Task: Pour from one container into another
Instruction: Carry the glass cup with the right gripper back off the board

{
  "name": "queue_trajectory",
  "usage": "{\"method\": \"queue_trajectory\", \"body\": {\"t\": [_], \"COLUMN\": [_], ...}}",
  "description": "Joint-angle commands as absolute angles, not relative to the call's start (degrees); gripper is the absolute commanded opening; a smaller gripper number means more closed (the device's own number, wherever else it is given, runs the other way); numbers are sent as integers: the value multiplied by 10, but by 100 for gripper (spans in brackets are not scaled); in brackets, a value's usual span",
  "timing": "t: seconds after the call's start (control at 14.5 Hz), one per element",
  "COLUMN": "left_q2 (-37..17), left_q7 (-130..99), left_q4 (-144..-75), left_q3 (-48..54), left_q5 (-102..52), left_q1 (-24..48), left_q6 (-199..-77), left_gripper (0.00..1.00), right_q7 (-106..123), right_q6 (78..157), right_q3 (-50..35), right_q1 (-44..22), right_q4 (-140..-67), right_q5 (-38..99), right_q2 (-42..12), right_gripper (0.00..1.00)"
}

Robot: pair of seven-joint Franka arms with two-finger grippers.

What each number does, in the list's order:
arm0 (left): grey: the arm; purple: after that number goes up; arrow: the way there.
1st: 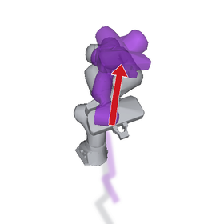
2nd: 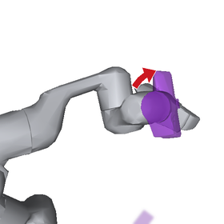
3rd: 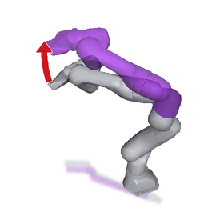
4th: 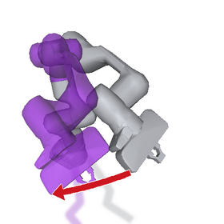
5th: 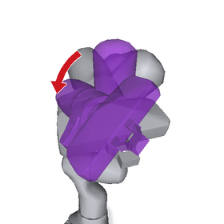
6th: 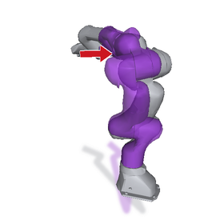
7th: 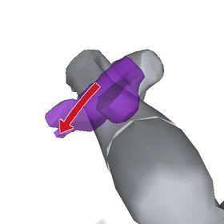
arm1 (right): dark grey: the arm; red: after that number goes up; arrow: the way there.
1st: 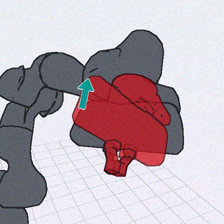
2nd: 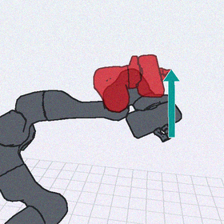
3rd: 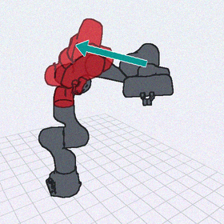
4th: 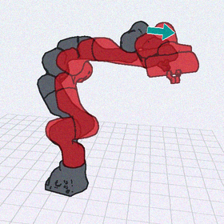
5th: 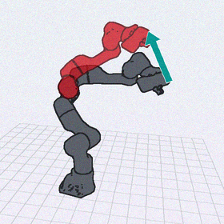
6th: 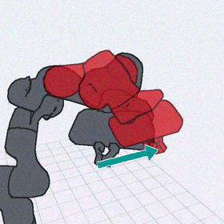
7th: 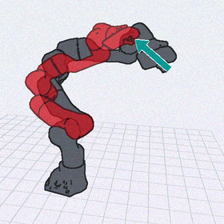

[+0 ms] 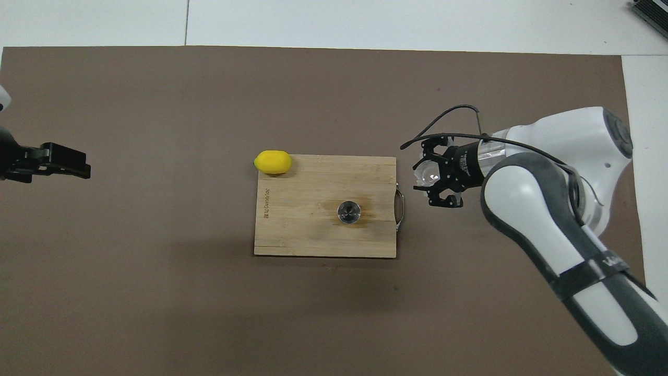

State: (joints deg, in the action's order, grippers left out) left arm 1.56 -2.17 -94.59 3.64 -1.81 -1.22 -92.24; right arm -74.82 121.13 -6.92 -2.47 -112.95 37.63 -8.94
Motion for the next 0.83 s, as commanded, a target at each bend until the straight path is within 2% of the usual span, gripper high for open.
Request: {"method": "queue_trajectory", "body": {"t": [0.0,0.48,0.76], "left_q2": [29,31,33], "left_q7": [-30,-33,-41], "left_q4": [-956,-957,-961], "left_q3": [53,80,81], "left_q5": [-4,30,29], "left_q1": [-25,-40,-41], "left_q6": [-911,-904,-907], "left_gripper": [100,100,100], "right_q7": [-675,-465,-373], "right_q6": [1179,1136,1128], "right_q3": [-76,-76,-76], "right_q1": [39,170,223], "right_q4": [-1162,-1221,-1219], "right_q5": [438,467,468], "right_q2": [-72,-96,-153], "right_gripper": [0,0,0]}}
